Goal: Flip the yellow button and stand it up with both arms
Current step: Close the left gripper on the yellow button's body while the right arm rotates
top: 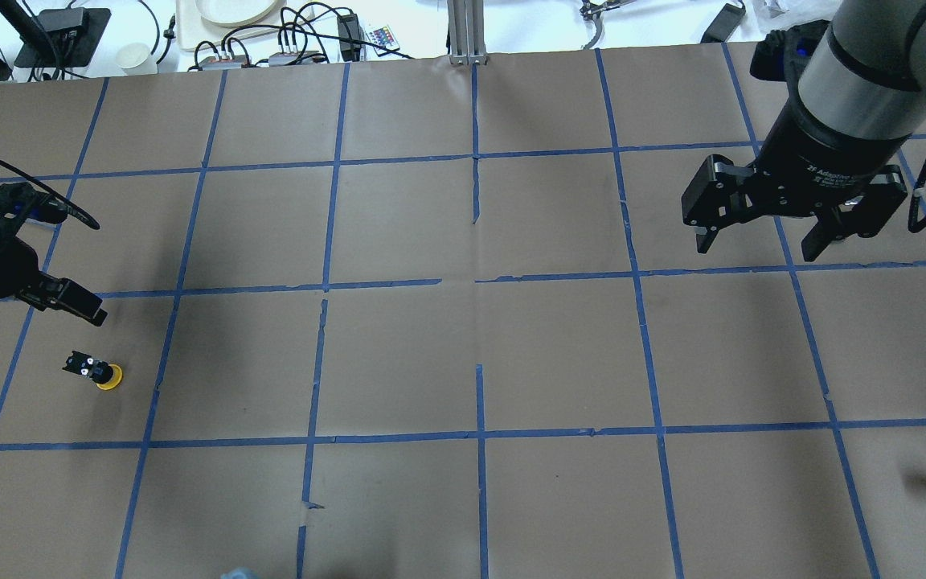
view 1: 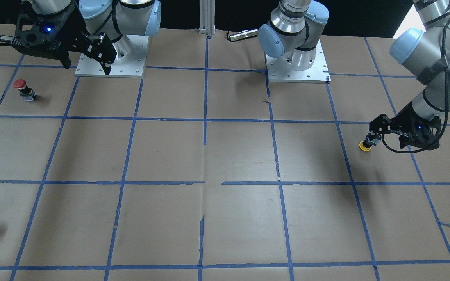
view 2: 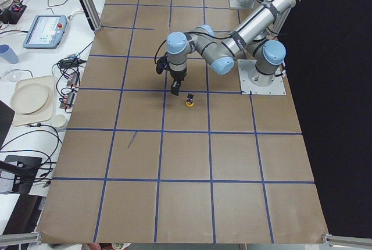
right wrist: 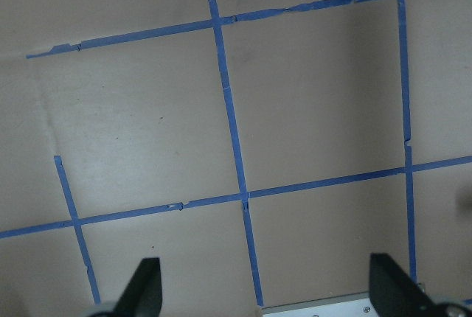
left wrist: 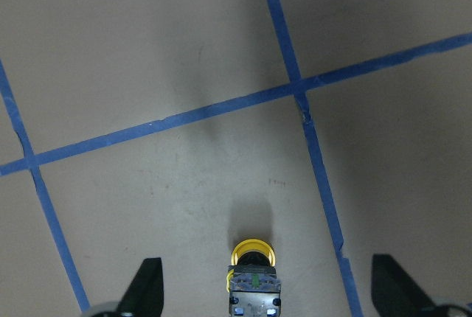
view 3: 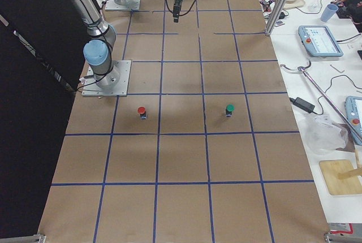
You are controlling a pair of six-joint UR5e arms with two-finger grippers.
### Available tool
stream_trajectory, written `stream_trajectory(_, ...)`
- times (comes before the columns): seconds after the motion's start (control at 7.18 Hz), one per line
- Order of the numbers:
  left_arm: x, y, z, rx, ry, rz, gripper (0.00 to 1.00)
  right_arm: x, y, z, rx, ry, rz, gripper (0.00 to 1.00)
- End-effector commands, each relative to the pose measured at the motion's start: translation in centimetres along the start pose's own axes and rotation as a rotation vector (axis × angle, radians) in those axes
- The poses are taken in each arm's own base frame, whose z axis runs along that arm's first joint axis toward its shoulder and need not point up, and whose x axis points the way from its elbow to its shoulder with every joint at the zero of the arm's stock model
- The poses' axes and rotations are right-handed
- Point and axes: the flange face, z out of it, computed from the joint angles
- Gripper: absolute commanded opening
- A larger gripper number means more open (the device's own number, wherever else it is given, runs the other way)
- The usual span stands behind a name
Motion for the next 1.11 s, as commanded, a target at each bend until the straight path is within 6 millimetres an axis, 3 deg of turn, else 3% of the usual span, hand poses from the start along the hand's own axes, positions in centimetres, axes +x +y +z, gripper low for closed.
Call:
stream_trajectory(0.0, -1.3, 2.4, 2.7, -0.025, 0.041, 0.019, 0.99, -0.1, 0.1, -0.1, -0.001, -0.011, -0.007, 1.00)
stream_trajectory(0.42, -0.4, 3.2, 4.9, -0.028, 0.043, 0.033, 0.98, 0.2, 0.5, -0.7, 0.011, -0.009, -0.038, 1.00)
stream_trajectory(0.97, -0.3, 3.8, 5.5, -0.045, -0.017, 0.033, 0.93, 0.2, 0.6, -0.2, -0.015, -0.006, 0.040, 1.00)
